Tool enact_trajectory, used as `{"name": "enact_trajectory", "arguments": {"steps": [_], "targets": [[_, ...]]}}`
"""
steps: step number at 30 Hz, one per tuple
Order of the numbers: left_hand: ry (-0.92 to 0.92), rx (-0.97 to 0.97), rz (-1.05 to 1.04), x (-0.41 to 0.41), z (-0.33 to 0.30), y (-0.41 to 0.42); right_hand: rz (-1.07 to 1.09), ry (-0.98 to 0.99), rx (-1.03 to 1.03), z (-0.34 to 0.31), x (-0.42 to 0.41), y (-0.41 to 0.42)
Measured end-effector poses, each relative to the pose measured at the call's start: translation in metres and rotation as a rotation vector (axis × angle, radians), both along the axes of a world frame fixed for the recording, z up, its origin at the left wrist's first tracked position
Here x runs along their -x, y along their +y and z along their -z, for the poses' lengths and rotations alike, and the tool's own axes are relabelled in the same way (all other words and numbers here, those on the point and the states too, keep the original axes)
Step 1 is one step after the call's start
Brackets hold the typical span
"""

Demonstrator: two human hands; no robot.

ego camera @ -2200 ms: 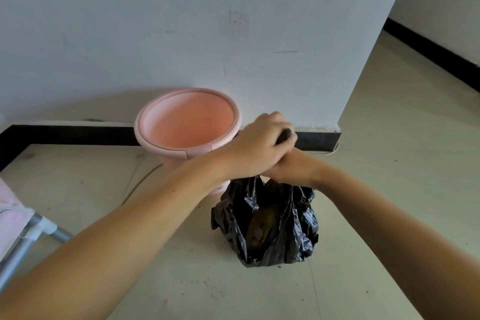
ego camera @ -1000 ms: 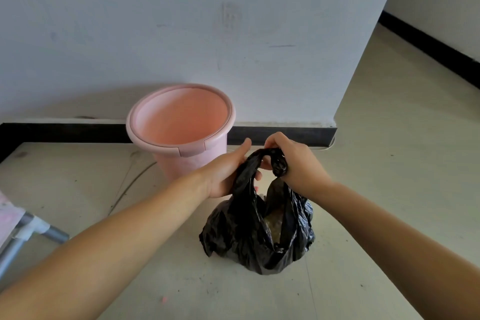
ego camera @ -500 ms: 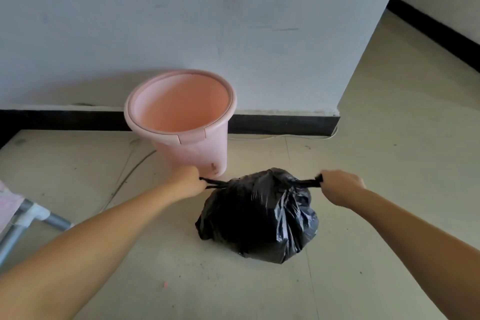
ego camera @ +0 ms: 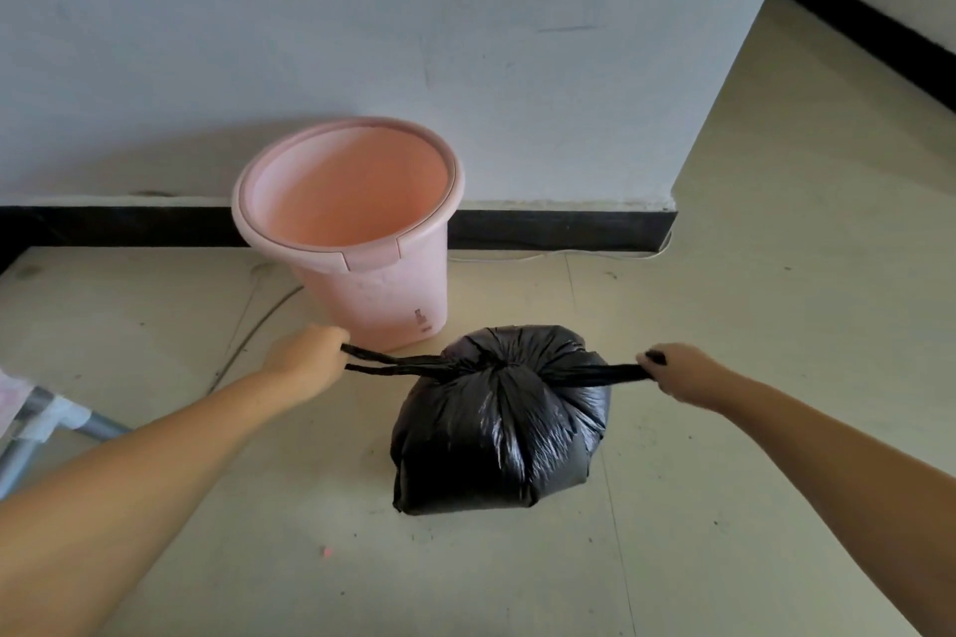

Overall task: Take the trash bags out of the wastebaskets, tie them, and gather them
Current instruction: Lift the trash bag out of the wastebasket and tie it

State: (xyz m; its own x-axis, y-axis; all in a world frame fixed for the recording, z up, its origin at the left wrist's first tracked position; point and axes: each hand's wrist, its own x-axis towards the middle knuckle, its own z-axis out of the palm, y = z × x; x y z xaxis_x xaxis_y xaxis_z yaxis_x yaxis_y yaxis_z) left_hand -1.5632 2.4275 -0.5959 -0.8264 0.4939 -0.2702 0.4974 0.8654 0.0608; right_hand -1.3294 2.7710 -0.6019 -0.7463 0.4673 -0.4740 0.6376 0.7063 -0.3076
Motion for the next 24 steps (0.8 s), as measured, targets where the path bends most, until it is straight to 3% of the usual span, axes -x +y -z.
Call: {"name": "enact_trajectory", "arguments": {"steps": [2,4,7,10,13,15,19,24], "targets": [[0.045,-0.298,0.115,-0.009,-0.019,0.014,0.215,0.333,0.288,-0.018,0.011,-0.002],[0.026,-0.606,0.229,-0.027,-0.045,0.041,0.316,0.573,0.432,-0.041,0.026,-0.009],[-0.280,-0.881,0.219,-0.058,-0.085,0.086,0.351,0.762,0.648,-0.072,0.051,-0.030],[-0.478,-0.818,0.279,-0.080,-0.102,0.117,0.244,0.766,0.783,-0.088,0.065,-0.053],[-0.575,-0.698,0.301,-0.087,-0.098,0.131,0.106,0.716,0.751,-0.091,0.066,-0.069],[-0.637,-0.720,0.279,-0.085,-0.092,0.133,0.065,0.684,0.707,-0.096,0.065,-0.075],[-0.497,-0.651,0.213,-0.078,-0.088,0.131,0.059,0.649,0.686,-0.098,0.061,-0.076],[-0.528,-0.827,0.077,-0.076,-0.085,0.135,0.062,0.546,1.007,-0.092,0.060,-0.084]]}}
